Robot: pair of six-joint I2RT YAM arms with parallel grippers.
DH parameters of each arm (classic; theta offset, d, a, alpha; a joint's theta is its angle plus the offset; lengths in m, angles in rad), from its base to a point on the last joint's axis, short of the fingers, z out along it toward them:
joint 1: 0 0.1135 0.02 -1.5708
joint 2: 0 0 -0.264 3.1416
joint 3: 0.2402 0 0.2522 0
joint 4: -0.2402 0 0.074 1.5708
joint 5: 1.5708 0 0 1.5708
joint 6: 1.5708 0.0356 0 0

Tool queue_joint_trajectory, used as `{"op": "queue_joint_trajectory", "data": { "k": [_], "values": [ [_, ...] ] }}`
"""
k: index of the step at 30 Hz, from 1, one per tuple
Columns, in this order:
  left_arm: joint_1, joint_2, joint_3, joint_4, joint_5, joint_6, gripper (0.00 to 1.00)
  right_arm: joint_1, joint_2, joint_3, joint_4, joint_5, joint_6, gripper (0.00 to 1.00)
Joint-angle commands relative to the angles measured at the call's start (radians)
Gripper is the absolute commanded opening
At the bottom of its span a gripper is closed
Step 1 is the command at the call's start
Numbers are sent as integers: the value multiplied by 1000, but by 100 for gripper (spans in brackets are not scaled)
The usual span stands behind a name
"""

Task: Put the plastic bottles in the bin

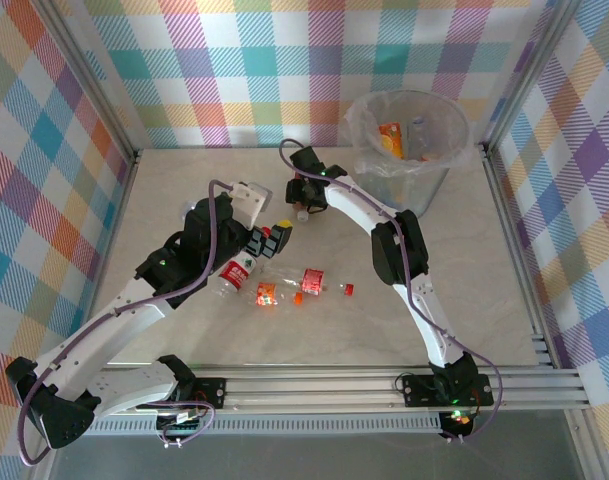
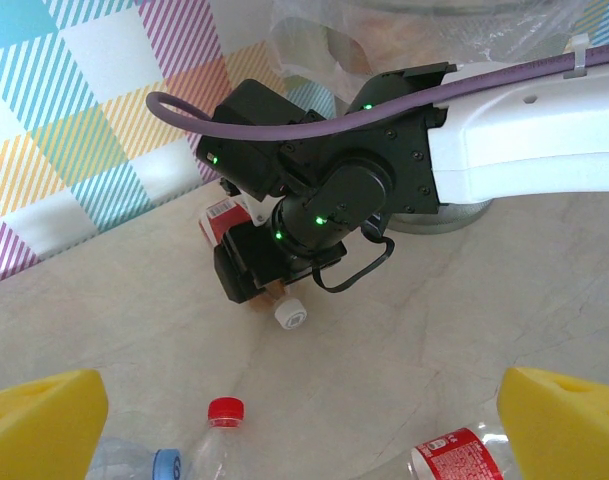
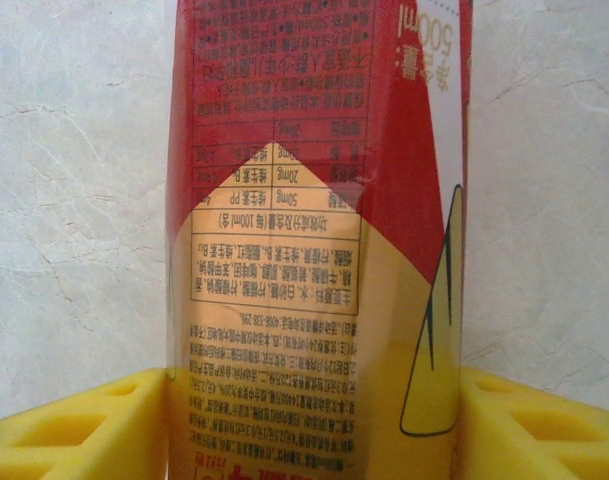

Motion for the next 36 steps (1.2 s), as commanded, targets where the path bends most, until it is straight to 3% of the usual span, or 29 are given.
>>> {"op": "queue_joint_trajectory", "data": {
  "k": [1, 21, 36],
  "values": [
    [11, -2, 12, -4, 10, 8, 100, -6, -42, 21, -26, 17, -40, 64],
    [18, -34, -34, 113, 27, -99, 100, -6, -354, -95, 0, 20, -204, 59],
    [21, -69, -92, 236, 314, -90, 100, -7, -590, -115, -22, 78, -369, 59]
  ]
}}
